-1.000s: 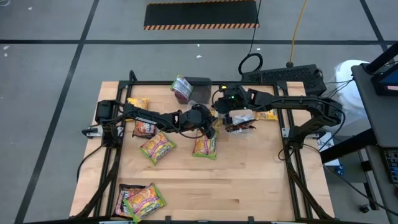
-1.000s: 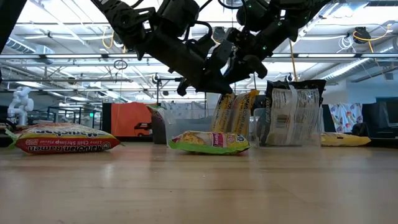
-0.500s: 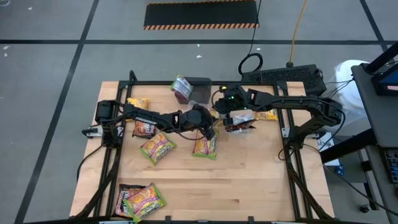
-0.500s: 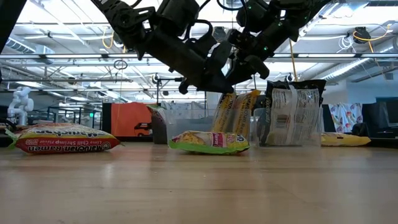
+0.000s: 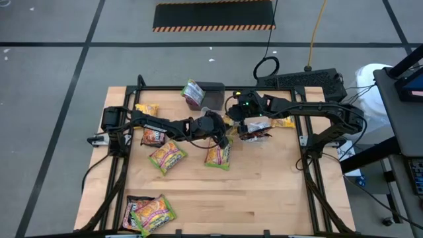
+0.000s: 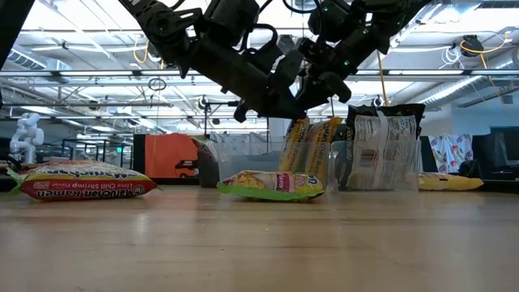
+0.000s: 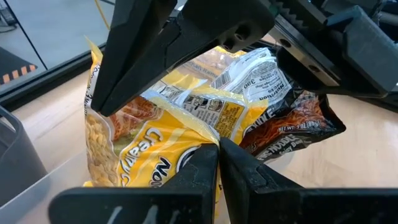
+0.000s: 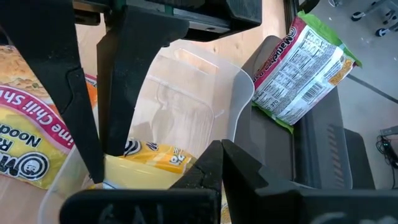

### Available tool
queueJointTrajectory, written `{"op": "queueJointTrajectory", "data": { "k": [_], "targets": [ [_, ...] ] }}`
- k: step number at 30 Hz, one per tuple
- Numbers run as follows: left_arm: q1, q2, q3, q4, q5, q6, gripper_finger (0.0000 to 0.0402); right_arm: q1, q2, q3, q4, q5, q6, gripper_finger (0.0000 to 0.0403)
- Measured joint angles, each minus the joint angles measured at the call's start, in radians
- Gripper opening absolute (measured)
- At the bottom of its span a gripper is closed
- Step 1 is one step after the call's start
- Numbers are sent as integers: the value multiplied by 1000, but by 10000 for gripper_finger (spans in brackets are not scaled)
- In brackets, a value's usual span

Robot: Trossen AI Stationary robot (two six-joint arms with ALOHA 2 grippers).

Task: Sort Maruchan noodles
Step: Put the yellow noodle pack into the left transparent bin

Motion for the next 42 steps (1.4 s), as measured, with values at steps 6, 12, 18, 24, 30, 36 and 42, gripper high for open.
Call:
{"op": "queueJointTrajectory", "data": {
  "k": [6, 12, 18, 24, 30, 36, 42],
  "targets": [
    [0, 0, 0, 17, 0, -9, 22, 0, 0, 0, 0, 1, 0, 0],
    [-2, 0, 0, 26, 4, -5, 21, 0, 0, 0, 0, 2, 0, 0],
    [-2, 0, 0, 25, 5, -2, 21, 0, 0, 0, 0, 3, 0, 0],
    [-7, 0, 0, 25, 6, 51, 21, 0, 0, 0, 0, 3, 0, 0],
    [-7, 0, 0, 25, 21, 78, 10, 0, 0, 0, 0, 3, 0, 0],
    [-7, 0, 0, 21, 49, 75, 11, 0, 0, 0, 0, 3, 0, 0],
    [-7, 0, 0, 21, 50, 57, 29, 0, 0, 0, 5, 3, 0, 0]
  ]
}}
